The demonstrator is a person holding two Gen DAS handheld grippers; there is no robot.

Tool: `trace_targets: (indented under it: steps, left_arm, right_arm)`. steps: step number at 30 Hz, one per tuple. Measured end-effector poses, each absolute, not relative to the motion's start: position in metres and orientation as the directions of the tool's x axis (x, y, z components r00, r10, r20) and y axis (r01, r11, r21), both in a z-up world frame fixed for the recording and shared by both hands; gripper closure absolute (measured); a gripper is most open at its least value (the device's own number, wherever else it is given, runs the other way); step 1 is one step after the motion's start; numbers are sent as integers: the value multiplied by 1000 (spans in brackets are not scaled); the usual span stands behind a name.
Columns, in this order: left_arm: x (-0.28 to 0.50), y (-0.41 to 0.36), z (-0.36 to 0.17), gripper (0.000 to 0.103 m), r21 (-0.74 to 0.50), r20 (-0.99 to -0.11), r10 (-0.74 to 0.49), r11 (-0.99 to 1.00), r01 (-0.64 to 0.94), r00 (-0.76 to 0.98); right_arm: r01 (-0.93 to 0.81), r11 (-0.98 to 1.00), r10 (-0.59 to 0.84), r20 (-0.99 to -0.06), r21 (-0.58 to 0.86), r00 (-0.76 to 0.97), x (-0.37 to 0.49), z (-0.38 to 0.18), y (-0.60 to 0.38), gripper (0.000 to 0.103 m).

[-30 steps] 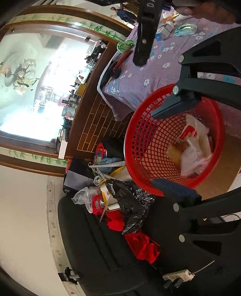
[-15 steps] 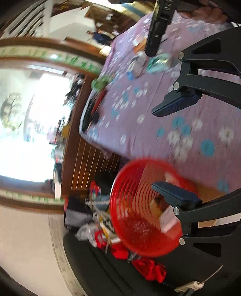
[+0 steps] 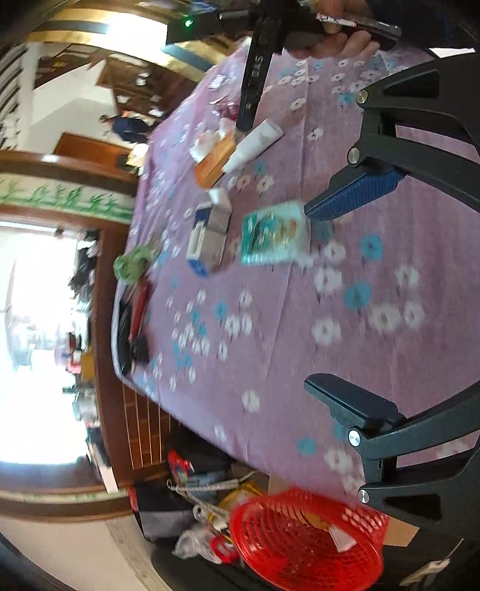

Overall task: Collect trash
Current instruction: 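Grasp the white spray bottle with the right tool while the left tool grasps the wet-wipe packet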

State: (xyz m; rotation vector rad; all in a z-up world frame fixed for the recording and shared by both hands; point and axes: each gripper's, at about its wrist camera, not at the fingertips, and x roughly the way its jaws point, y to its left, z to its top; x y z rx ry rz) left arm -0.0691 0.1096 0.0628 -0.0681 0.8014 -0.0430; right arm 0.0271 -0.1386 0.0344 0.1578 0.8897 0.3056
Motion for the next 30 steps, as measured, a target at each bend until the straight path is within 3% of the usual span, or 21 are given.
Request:
trace_targets:
  steps: [7,10,23,29,30]
  left_arm:
    - [-35,79,52,16,-49,-766,-60,998,35,640]
    - [-21,73,45,16,-32,-781,-40,999,24,623]
    - [13,46,12,16,26,-822,5,999,29,570]
    - [17,51,10,39,-4,-811,-4,1000,1,585]
    - [17,52,11,50,-3,-807,-1,1000,-2,591]
  right_arm:
    - [-256,938,340,-753,233,563,38,20,-128,56]
    - [-272,947,304,-753,171,584,37,17,-120,71]
    - [-318,928,353,-725,193,591,28,20,-117,72]
    - [-339,920,370,-717,195,591,23,22,-113,71]
    - [-343,919,371,-719,194,587,23,22,-112,71]
